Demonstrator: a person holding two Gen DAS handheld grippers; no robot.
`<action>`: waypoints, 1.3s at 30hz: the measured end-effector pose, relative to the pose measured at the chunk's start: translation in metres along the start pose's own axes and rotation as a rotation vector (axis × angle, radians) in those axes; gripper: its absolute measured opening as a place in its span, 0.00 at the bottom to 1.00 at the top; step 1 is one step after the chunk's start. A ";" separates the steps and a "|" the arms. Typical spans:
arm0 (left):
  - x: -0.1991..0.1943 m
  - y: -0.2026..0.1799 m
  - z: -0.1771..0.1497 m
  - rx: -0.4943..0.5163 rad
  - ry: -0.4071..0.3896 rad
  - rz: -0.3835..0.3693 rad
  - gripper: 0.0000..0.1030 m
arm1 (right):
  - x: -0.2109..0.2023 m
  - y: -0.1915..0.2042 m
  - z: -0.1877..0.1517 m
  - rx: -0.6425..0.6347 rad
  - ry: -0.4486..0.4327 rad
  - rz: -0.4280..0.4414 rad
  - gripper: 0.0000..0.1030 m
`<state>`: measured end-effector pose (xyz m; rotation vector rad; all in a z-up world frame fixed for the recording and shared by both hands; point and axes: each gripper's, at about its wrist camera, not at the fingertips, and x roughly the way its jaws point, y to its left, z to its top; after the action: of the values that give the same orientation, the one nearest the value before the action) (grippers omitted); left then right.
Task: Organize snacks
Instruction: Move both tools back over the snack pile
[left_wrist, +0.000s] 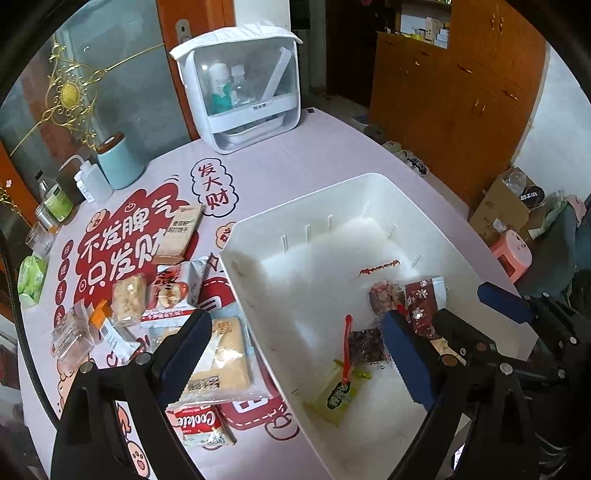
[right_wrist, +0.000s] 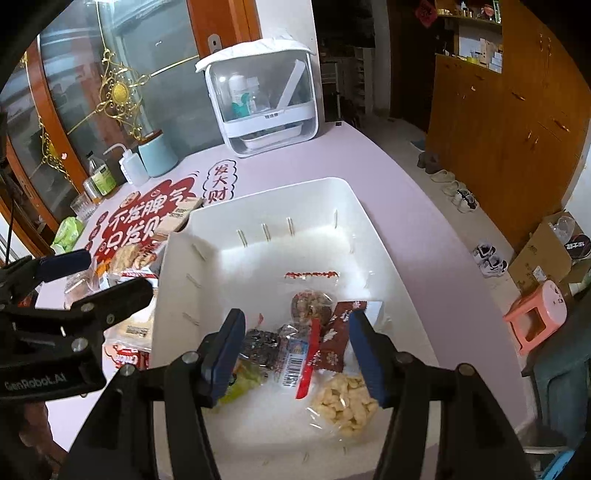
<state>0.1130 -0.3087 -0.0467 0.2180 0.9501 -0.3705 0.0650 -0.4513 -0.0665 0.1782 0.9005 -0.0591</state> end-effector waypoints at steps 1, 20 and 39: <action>-0.004 0.003 -0.002 -0.003 -0.003 0.003 0.90 | -0.001 0.000 0.000 0.003 -0.003 0.002 0.57; -0.099 0.130 -0.043 -0.022 -0.062 0.262 0.90 | -0.014 0.086 0.002 -0.039 -0.043 0.028 0.57; -0.074 0.381 -0.033 0.146 -0.004 0.371 0.90 | 0.079 0.308 0.059 -0.233 0.144 0.140 0.57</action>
<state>0.2025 0.0675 0.0033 0.5180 0.8580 -0.0976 0.1985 -0.1575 -0.0528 0.0281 1.0285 0.1907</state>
